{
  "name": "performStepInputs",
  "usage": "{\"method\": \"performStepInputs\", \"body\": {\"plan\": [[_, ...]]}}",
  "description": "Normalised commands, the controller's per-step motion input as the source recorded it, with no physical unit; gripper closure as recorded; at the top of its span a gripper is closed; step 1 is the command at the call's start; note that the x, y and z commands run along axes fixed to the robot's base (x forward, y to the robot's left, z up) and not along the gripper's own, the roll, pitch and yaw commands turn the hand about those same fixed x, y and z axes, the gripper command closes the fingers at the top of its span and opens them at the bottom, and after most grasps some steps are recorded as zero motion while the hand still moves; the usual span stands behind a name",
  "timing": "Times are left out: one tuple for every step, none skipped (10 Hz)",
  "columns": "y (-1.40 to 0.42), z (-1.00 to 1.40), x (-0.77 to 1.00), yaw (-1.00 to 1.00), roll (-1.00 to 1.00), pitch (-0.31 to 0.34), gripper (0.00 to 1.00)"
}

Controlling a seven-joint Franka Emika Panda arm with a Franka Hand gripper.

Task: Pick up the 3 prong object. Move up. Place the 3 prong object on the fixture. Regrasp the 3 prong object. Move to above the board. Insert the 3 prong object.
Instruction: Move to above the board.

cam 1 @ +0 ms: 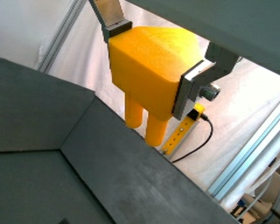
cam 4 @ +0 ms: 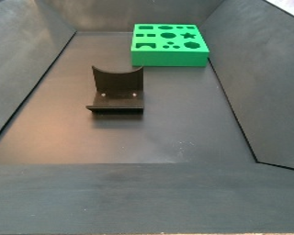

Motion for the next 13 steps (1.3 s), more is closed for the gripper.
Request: {"method": "performStepInputs", "body": {"plan": [[-0.03,0.33,0.02,0.08,-0.03,0.096,1.00],[-1.00,0.03,-0.52,-0.08,-1.00,0.005,1.00],[-1.00,0.02,-0.52,-0.08,-1.00,-0.003,1.00],[-1.00,0.03,-0.56,-0.08,-1.00,-0.012,1.00],[-1.00,0.01,-0.57,-0.08,-1.00,-0.015,1.00],[-1.00,0.01,-0.58,-0.09,-1.00,-0.014,1.00],[-1.00,0.02,-0.59,-0.09,-1.00,-0.010,1.00],[-1.00,0.02,-0.63,-0.09,-1.00,-0.008,1.00],[-0.85,0.01,-0.54,-0.09,-1.00,-0.009,1.00],[-0.45,0.01,-0.32,-0.08,-1.00,-0.010,1.00],[-0.19,0.00,-0.17,-0.08,-1.00,0.000,1.00],[-0.10,0.00,-0.11,-0.07,-1.00,-0.006,1.00],[-0.06,0.00,-0.09,-0.07,-0.92,-0.013,1.00]]}}
